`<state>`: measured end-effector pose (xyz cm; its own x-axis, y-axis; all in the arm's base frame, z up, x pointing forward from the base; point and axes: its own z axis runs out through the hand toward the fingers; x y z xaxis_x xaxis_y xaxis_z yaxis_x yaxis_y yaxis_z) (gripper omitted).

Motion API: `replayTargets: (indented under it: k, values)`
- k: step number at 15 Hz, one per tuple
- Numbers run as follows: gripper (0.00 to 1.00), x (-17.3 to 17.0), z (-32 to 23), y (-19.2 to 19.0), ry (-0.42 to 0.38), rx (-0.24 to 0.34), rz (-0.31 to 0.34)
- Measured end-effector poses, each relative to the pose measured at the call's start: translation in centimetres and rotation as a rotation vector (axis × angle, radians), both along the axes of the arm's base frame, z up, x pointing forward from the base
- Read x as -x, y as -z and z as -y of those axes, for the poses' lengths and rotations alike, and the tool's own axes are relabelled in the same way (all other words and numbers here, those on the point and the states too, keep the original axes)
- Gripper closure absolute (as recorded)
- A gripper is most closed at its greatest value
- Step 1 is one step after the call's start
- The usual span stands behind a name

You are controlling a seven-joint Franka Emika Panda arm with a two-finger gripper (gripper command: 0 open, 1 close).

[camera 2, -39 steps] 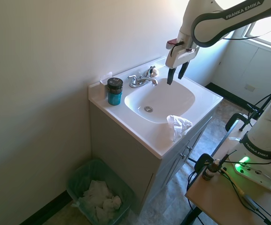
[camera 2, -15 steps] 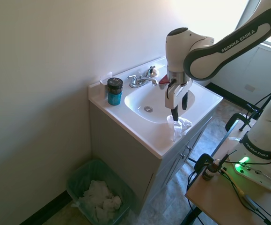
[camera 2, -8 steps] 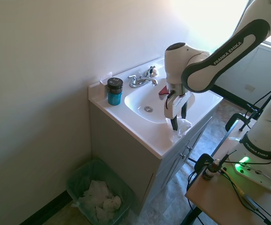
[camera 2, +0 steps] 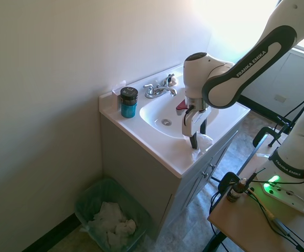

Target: Throw the tissue in the trash bin

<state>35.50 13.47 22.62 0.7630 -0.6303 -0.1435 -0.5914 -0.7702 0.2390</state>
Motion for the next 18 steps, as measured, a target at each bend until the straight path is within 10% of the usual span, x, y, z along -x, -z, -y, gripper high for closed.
replayTargets:
  k: [18]
  values:
    - [1.0,-1.6,-0.3,-4.6,0.011,-0.005,0.063]
